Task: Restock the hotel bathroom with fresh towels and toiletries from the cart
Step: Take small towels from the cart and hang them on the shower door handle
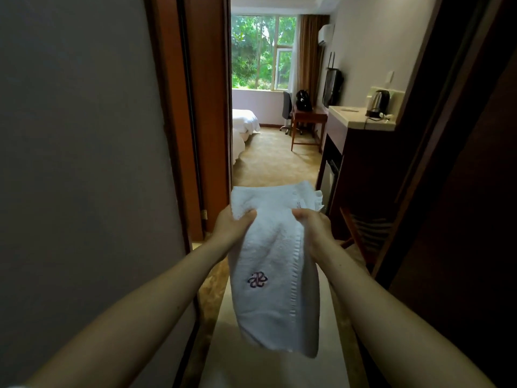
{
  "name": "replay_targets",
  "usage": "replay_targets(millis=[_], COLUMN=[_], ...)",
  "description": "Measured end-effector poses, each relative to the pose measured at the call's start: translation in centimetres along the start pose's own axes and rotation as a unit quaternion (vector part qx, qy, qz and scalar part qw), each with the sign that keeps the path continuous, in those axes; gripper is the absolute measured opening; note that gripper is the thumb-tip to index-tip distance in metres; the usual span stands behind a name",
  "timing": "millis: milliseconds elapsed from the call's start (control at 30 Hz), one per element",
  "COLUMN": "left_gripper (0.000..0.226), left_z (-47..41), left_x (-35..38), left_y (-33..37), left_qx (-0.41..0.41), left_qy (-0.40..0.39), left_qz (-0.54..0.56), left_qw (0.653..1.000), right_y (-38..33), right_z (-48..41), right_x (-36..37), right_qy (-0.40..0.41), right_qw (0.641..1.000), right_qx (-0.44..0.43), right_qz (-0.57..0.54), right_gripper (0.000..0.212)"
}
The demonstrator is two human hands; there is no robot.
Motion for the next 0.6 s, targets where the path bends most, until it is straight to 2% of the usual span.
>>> replay_targets(millis=[100, 233, 300, 400, 533, 600], left_gripper=[0.035, 0.038, 0.04, 0.041, 0.045, 0.045], left_z=[-7.8, -17.3, -21.7, -27.4, -36.0, -40.8], left_x=[1.9, 3.5, 4.0, 3.8, 2.7, 1.7], left_y=[0.4, 0.6, 0.1, -0.7, -2.9, -4.3], left_qx=[-0.001, -0.042, -0.06, -0.074, -0.088, -0.079], left_qy=[0.042, 0.09, 0.111, 0.14, 0.175, 0.2], left_qz=[-0.021, -0.001, 0.002, -0.007, -0.04, -0.046], left_qw=[0.999, 0.995, 0.992, 0.987, 0.98, 0.975], right_y=[-1.2, -2.7, -2.8, -2.6, -1.5, -0.4], right_z=[-8.3, -18.2, -23.0, -29.2, -37.2, -41.6], right_x=[2.3, 5.6, 7.5, 10.7, 16.0, 19.2], right_qy=[-0.03, -0.072, -0.088, -0.114, -0.151, -0.165], right_qw=[0.999, 0.996, 0.993, 0.989, 0.983, 0.98], right_qx=[-0.008, 0.008, 0.027, 0.044, 0.054, 0.058], right_qz=[0.016, 0.048, 0.069, 0.079, 0.092, 0.097], right_gripper=[0.03, 0.025, 0.03, 0.036, 0.023, 0.024])
Point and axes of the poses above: each hand's wrist, its own z-axis away from the middle knuckle, its own x-axis out of the palm, y = z × x, the point moved 5 cm from there along -z, towards the middle knuckle, and after that the axes turned 12 degrees about -z, right-handed, at the moved point
